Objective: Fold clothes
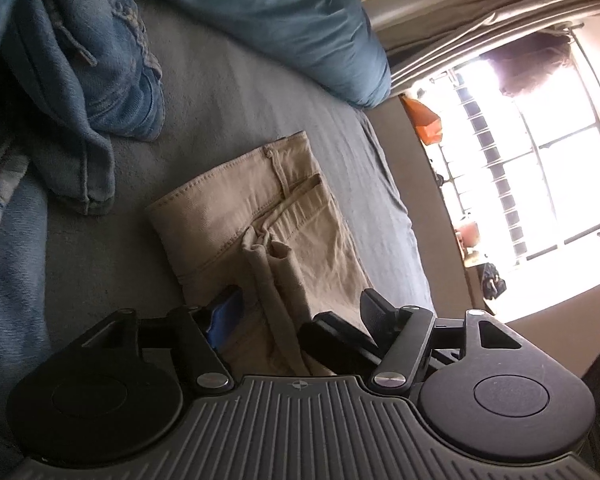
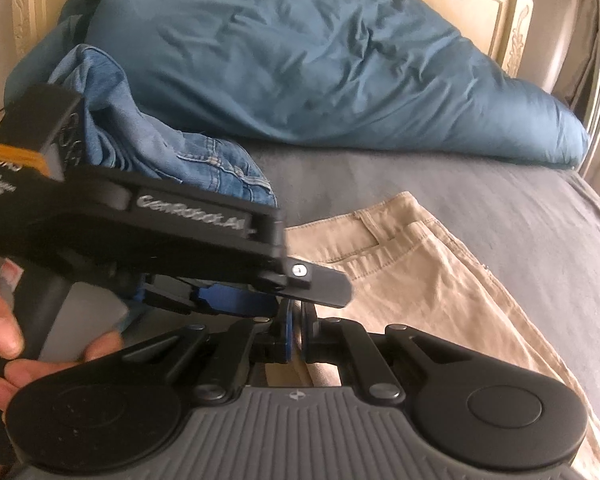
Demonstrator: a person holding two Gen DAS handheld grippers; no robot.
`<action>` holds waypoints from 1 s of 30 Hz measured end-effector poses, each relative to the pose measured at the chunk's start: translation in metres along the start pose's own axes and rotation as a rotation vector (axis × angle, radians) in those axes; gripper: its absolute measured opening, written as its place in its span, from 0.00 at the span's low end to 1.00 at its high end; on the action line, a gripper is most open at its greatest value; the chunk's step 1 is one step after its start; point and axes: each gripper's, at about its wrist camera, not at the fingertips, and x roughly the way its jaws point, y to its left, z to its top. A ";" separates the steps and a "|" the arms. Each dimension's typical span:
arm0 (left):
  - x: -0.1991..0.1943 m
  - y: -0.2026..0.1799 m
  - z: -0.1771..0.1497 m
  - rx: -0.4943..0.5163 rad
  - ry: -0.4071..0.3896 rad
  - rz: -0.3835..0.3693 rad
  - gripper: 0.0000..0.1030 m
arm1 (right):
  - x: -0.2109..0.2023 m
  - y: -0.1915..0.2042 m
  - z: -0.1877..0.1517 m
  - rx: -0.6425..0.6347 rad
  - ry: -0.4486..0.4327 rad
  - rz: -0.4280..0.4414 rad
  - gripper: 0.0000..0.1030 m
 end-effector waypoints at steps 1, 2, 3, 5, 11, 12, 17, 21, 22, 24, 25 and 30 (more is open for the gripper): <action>0.002 0.000 0.000 -0.005 0.001 0.005 0.64 | 0.000 0.002 0.000 -0.009 -0.002 -0.002 0.03; 0.004 0.000 0.001 -0.009 0.001 0.010 0.63 | 0.000 0.004 -0.001 -0.017 -0.004 -0.004 0.03; 0.005 0.000 0.001 -0.017 0.000 0.014 0.63 | 0.000 0.005 -0.001 -0.023 -0.005 -0.003 0.03; 0.006 -0.001 0.002 -0.028 -0.001 0.022 0.60 | 0.000 0.006 -0.002 -0.033 -0.007 0.000 0.03; 0.004 -0.003 0.000 -0.003 -0.011 0.092 0.31 | -0.009 -0.008 -0.003 0.034 0.007 0.041 0.05; 0.003 -0.003 0.000 0.006 -0.013 0.106 0.28 | -0.011 -0.017 -0.005 0.067 0.017 0.049 0.06; 0.000 -0.010 -0.003 0.085 -0.040 0.144 0.11 | -0.018 -0.072 -0.004 0.249 0.044 0.074 0.11; -0.002 -0.024 -0.013 0.240 -0.079 0.161 0.05 | -0.002 -0.107 0.015 0.231 0.088 0.063 0.44; -0.003 -0.029 -0.016 0.291 -0.093 0.162 0.05 | 0.004 -0.112 0.020 0.213 0.101 0.051 0.44; -0.005 -0.040 -0.024 0.411 -0.127 0.163 0.05 | 0.018 -0.122 0.032 0.175 0.125 0.042 0.44; -0.006 -0.045 -0.028 0.472 -0.144 0.168 0.04 | 0.024 -0.126 0.037 0.161 0.135 0.047 0.44; -0.002 -0.066 -0.054 0.764 -0.196 0.184 0.04 | 0.044 -0.148 0.060 0.214 0.167 0.071 0.44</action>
